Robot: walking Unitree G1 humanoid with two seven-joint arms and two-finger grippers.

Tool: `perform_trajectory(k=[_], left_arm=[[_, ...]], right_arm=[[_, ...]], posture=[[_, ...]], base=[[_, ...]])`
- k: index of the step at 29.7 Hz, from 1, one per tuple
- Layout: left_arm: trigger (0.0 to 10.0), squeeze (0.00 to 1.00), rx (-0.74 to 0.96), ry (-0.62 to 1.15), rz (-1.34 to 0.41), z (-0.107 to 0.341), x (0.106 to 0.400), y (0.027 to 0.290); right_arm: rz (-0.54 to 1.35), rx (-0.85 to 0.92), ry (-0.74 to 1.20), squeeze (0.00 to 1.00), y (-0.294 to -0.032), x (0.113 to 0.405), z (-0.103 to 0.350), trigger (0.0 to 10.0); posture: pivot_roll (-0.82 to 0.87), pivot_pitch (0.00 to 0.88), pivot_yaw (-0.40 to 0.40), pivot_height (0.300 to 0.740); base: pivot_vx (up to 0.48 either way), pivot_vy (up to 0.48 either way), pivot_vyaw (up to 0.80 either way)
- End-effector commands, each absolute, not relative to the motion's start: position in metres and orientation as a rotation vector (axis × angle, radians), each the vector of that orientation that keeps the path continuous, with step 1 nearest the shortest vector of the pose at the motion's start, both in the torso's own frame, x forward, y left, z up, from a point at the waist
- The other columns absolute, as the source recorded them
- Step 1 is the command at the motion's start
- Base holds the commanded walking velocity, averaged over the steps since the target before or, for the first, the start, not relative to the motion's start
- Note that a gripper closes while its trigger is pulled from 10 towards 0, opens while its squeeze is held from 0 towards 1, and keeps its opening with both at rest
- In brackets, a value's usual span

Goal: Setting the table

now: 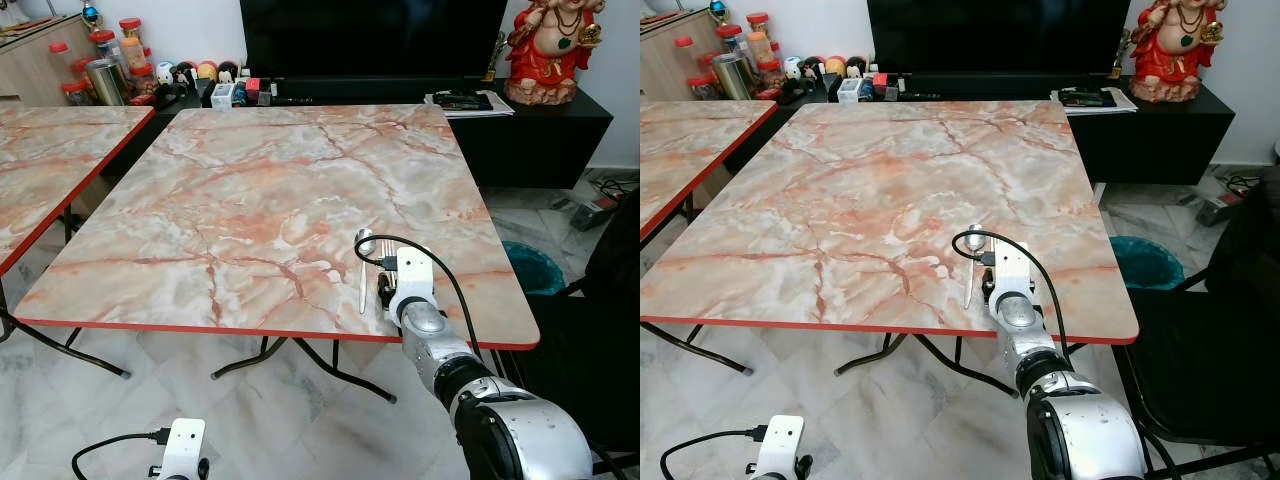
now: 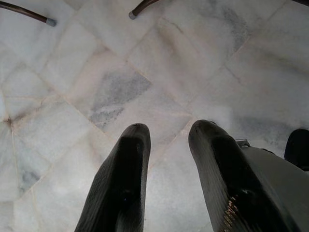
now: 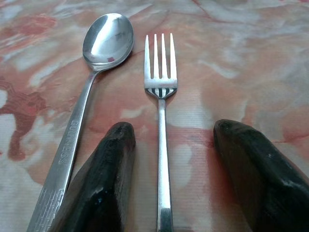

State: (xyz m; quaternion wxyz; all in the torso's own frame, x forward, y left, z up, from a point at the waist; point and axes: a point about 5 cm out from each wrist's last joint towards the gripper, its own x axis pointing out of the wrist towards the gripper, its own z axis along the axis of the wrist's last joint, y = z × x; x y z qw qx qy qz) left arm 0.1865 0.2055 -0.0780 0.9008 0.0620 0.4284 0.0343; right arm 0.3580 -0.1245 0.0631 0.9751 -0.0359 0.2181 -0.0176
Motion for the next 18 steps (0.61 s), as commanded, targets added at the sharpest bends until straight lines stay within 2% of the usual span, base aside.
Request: perform_trajectory(k=[1, 18], left_arm=[[10.0, 0.00, 0.143, 0.904, 0.087, -0.079, 0.183, 0.212], [10.0, 0.00, 0.152, 0.904, 0.073, -0.078, 0.184, 0.214]], right_arm=[[-0.044, -0.079, 0.407, 0.00, -0.123, 0.362, 0.069, 10.0], [-0.120, -0.158, 0.218, 0.00, -0.127, 0.376, 0.101, 10.0]], posture=[[0.08, 0.000, 0.035, 0.740], [0.07, 0.000, 0.055, 0.740]], base=[[0.000, 0.000, 0.00], [0.000, 0.000, 0.00]])
